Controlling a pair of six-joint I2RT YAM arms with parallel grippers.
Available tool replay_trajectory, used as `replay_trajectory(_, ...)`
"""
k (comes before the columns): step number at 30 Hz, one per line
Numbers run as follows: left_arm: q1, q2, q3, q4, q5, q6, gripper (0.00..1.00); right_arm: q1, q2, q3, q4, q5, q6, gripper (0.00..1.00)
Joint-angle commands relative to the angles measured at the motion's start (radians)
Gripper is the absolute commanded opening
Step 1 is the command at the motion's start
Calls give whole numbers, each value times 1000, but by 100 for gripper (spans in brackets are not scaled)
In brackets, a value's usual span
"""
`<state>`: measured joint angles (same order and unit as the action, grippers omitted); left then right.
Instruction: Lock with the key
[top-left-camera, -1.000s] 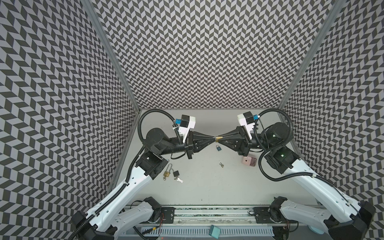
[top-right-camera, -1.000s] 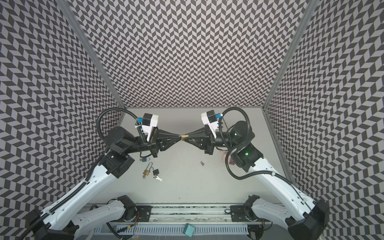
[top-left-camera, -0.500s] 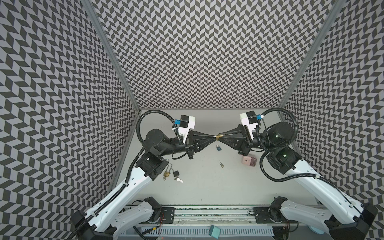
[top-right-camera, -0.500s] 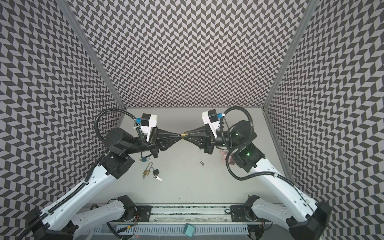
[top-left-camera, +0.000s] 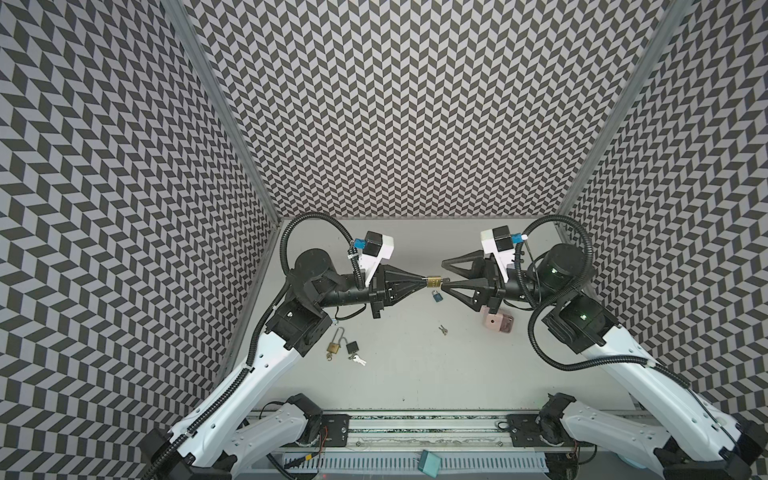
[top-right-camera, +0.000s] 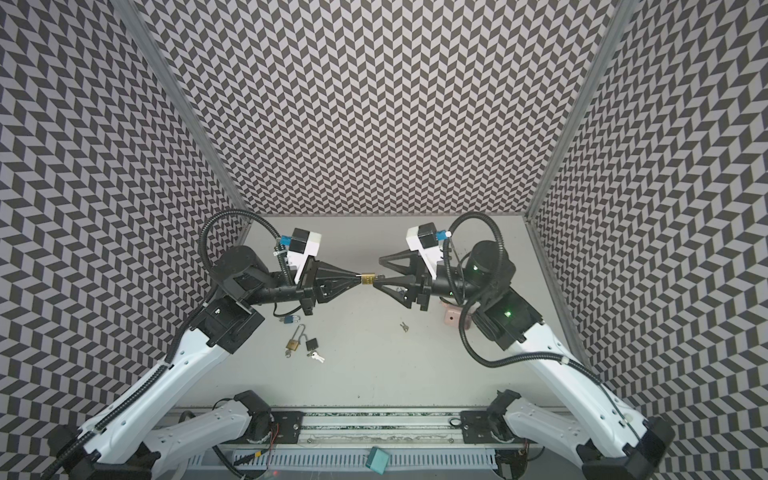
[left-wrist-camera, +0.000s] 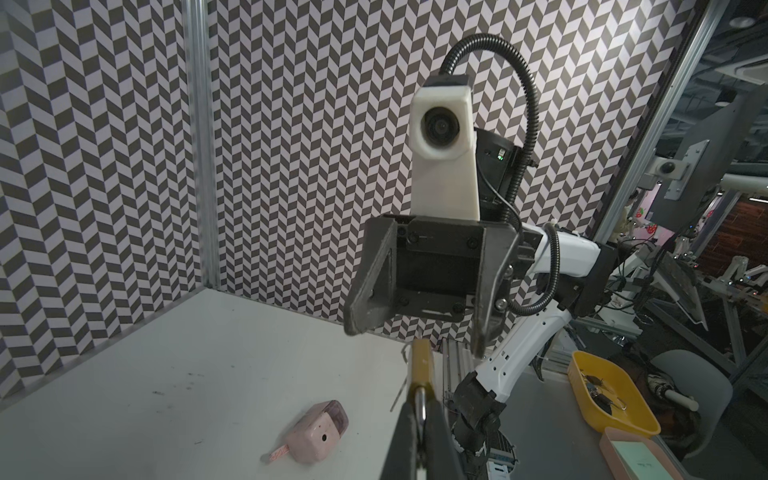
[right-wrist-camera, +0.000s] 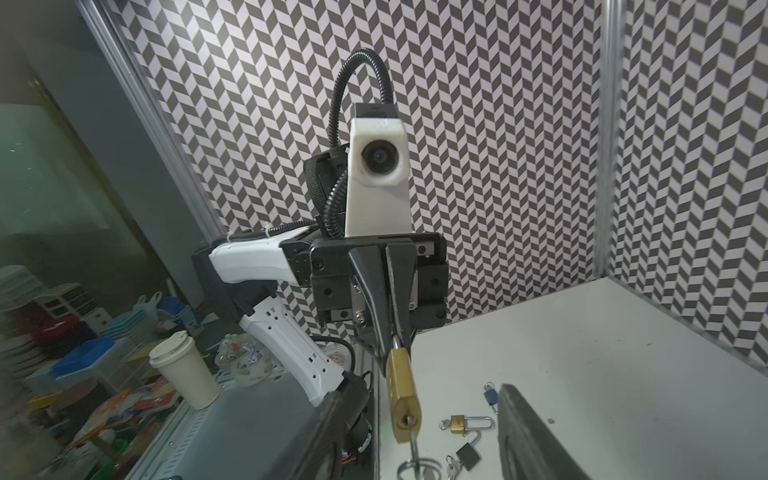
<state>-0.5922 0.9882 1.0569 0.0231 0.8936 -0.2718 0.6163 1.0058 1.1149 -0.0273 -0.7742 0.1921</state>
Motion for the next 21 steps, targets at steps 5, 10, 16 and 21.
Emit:
replay_trajectory(5,6,3,57,-88,1,83,0,-15,-14,58,-108,-12,-71,50)
replay_trajectory(10,6,-1,52,-79,16,79,0,-16,1,60,-120,-42,-75,49)
replay_trajectory(16,6,-2,44,-64,24,70,0,-16,11,51,-81,-88,-46,38)
replay_trajectory(21,6,-3,35,-50,32,60,0,-16,16,45,-62,-107,-31,31)
